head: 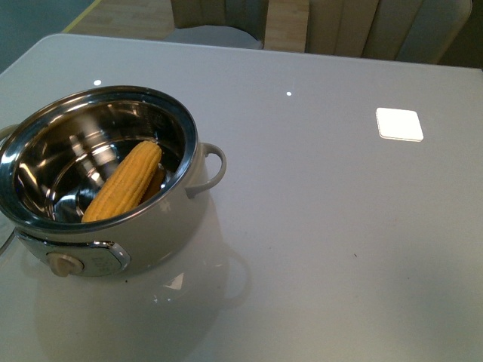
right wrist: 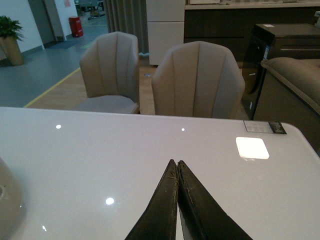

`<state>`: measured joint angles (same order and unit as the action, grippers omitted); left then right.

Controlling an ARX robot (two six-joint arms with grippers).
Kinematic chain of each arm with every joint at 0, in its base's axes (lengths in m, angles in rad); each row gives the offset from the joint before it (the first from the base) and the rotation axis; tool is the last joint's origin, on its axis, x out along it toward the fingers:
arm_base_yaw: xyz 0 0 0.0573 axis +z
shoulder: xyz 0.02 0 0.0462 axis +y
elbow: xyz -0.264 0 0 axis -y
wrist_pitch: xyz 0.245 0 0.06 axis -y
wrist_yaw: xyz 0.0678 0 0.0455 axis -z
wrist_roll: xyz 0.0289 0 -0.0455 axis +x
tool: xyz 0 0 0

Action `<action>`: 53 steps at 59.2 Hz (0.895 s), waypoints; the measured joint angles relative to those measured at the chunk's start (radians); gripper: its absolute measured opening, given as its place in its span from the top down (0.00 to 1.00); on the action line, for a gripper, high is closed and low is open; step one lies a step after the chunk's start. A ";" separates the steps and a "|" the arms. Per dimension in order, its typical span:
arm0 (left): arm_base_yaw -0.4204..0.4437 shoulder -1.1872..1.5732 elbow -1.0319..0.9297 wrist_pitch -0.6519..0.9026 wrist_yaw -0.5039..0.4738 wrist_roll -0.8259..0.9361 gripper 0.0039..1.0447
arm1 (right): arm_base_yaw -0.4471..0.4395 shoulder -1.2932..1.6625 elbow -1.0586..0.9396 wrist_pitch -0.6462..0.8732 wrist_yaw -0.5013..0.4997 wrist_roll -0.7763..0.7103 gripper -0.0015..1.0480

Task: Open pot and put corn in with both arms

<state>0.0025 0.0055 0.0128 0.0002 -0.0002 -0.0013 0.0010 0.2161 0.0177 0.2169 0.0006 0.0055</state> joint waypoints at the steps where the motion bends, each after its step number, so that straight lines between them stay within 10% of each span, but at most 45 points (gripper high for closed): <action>1: 0.000 0.000 0.000 0.000 0.000 0.000 0.06 | 0.000 -0.003 0.000 -0.003 0.000 0.000 0.98; 34: 0.000 0.000 0.000 0.000 0.000 0.000 0.06 | 0.000 -0.209 0.000 -0.215 0.000 -0.001 0.98; 53: 0.000 0.000 0.000 0.000 0.000 0.000 0.06 | 0.000 -0.210 0.000 -0.215 0.000 -0.002 0.37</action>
<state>0.0025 0.0055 0.0128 0.0002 -0.0002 -0.0013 0.0013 0.0063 0.0177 0.0017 0.0006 0.0036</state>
